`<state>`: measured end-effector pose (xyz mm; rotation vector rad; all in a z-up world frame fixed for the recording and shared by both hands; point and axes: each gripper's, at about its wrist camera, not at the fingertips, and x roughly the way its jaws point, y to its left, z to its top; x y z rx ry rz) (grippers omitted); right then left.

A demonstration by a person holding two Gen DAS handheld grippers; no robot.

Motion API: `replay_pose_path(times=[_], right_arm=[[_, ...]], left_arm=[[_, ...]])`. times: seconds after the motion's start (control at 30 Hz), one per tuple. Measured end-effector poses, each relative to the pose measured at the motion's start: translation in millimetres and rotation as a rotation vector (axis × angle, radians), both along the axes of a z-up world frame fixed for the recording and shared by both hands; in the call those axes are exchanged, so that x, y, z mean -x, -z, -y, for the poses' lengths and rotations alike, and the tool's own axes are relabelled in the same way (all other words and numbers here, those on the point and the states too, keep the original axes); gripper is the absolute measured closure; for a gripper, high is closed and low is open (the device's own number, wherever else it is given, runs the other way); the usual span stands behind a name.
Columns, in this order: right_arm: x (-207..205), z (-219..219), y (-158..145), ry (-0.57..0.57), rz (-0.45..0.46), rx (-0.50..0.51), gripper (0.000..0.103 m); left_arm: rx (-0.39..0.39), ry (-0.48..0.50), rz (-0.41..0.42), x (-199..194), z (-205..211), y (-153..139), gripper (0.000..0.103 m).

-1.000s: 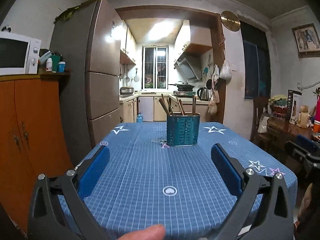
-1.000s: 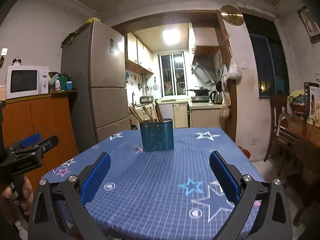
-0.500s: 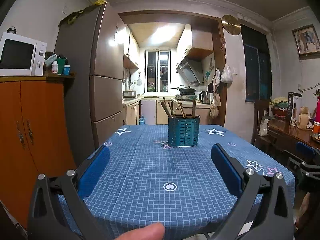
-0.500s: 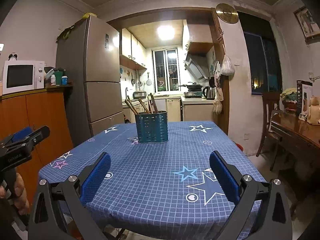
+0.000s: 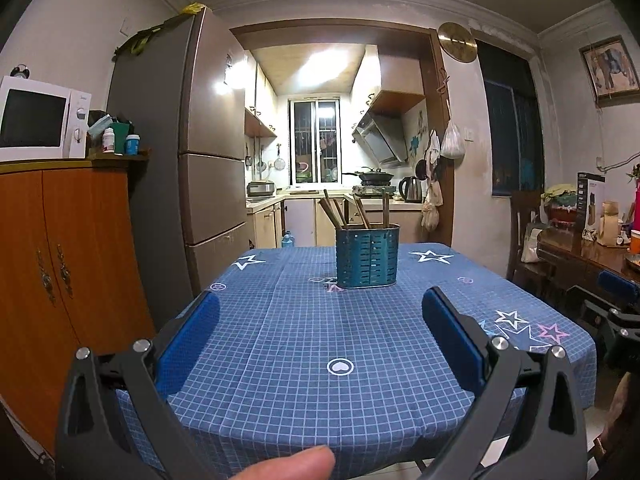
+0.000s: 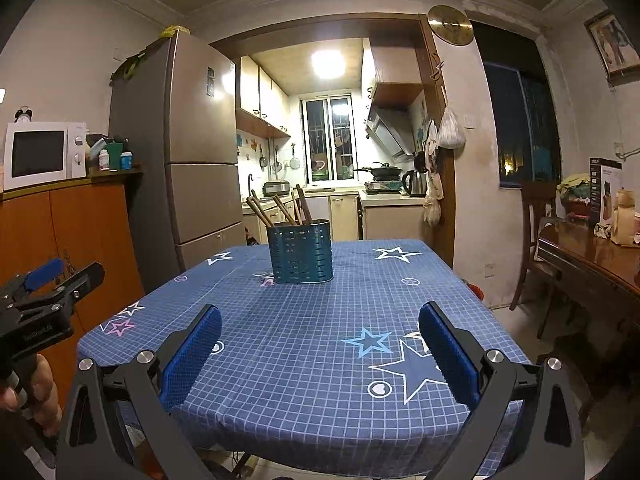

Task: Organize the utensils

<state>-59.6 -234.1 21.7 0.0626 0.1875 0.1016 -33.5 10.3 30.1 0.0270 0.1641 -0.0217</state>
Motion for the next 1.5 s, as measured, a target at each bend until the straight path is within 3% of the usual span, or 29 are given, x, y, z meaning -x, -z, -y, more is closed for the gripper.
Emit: replay_pose_path(times=[1.1,1.5], right_arm=[[-1.7,-5.0,-5.2,-0.006,0.012,-0.001,0.005],[-4.4,-3.9,-4.0,-0.02,0.017,0.001,0.005]], left_arm=[[-0.018,-0.012,-0.011,-4.2,6.6,-1.9,0.005],[-0.039,-0.025,-0.048,-10.8,9.8,3.2,0.005]])
